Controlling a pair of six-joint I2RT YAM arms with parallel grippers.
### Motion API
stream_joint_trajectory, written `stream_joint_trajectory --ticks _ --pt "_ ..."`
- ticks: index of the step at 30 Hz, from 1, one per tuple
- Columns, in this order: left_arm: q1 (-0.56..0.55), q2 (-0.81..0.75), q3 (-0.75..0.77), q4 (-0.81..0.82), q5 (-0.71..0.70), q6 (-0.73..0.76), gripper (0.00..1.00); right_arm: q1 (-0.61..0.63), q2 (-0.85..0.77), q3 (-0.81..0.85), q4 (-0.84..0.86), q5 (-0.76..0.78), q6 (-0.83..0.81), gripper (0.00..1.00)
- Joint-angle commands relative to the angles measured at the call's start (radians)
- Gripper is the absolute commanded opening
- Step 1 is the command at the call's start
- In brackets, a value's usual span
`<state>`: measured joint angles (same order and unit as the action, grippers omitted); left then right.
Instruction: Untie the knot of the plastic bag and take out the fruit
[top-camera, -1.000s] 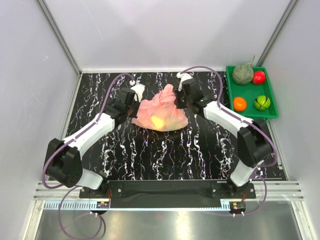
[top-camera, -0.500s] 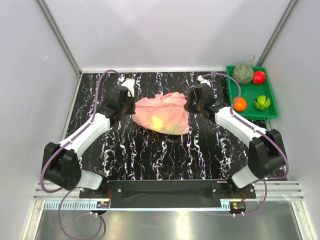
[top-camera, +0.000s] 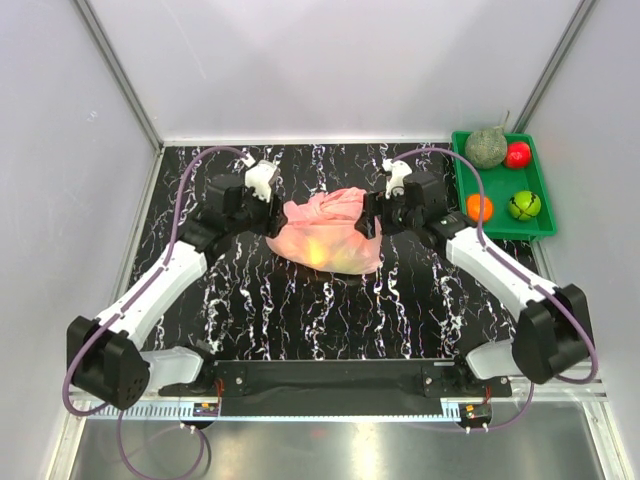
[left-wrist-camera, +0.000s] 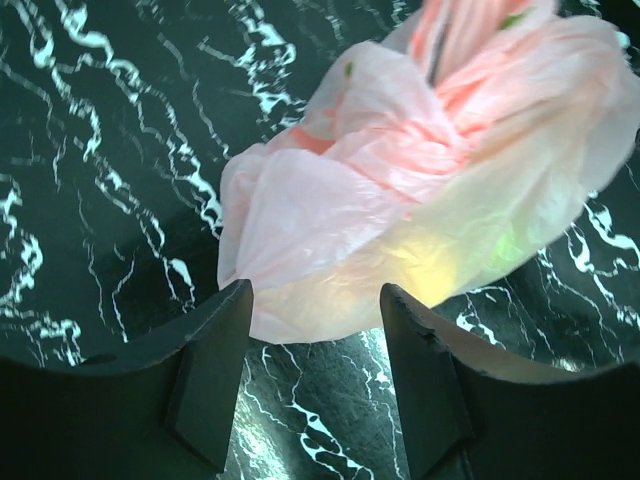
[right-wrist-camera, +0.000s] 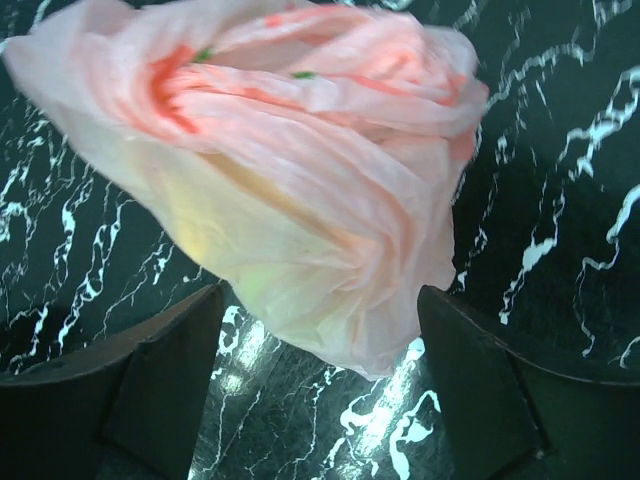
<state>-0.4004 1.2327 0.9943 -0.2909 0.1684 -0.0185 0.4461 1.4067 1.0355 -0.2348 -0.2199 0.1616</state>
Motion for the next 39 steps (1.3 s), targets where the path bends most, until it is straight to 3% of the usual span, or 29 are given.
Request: stream_joint_trajectory --ticks 1,7,11,17,21,22,25,26,32,35,39 --pt "-0.021 -0.033 0.053 0.023 0.106 0.136 0.6 0.037 -0.077 -0.006 0.072 -0.038 -0.155 0.87" --pt "-0.121 0.095 0.145 -0.063 -0.032 0.275 0.56 0.098 0.095 0.201 -0.139 0.163 -0.276 0.92" --pt "-0.149 0.162 0.165 -0.05 -0.056 0.328 0.54 0.101 0.123 0.216 -0.072 0.212 -0.31 0.93" --pt "-0.152 0.263 0.196 -0.036 -0.09 0.376 0.5 0.1 0.193 0.297 -0.092 0.163 -0.367 0.93" --pt "-0.152 0.31 0.213 -0.025 -0.087 0.364 0.37 0.101 0.259 0.354 -0.104 0.113 -0.366 0.89" --pt "-0.152 0.317 0.219 -0.028 -0.086 0.359 0.22 0.101 0.273 0.365 -0.113 0.103 -0.364 0.87" --pt "-0.152 0.324 0.225 -0.033 -0.08 0.344 0.0 0.101 0.319 0.406 -0.159 0.087 -0.35 0.77" --pt "-0.152 0.312 0.222 -0.028 -0.078 0.33 0.0 0.101 0.328 0.408 -0.164 0.076 -0.347 0.71" --pt "-0.149 0.235 0.153 0.039 -0.069 0.29 0.0 0.101 0.331 0.382 -0.139 0.038 -0.327 0.67" --pt "-0.138 0.199 0.13 0.068 -0.067 0.256 0.0 0.101 0.336 0.388 -0.138 0.019 -0.317 0.59" --pt "-0.104 0.165 0.101 0.11 -0.096 0.213 0.0 0.1 0.357 0.408 -0.175 0.048 -0.298 0.19"
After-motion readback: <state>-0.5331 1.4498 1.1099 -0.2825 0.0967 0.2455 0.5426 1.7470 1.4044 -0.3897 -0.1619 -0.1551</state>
